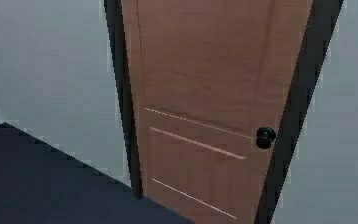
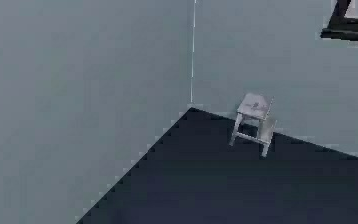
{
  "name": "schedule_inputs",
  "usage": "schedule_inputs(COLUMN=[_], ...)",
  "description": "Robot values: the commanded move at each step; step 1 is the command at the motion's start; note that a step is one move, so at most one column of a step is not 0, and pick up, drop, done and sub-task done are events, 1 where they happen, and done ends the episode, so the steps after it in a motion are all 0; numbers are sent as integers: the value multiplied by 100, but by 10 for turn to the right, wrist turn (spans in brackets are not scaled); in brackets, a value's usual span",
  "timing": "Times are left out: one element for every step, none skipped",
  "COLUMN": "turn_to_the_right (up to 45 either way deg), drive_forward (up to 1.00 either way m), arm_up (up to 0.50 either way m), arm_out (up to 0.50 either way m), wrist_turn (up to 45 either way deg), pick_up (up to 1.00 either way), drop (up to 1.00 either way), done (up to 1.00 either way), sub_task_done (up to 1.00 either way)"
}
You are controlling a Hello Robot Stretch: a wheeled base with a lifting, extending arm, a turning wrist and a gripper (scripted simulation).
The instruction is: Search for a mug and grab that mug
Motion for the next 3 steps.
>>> schedule_inputs(turn_to_the_right=[-450, -450, -150], drive_forward=[0, 0, 0], arm_up=[0, 0, 0], arm_out=[0, 0, 0], wrist_turn=[0, 0, 0], pick_up=[0, 0, 0], drop=[0, 0, 0], done=[0, 0, 0], sub_task_done=[0, 0, 0])
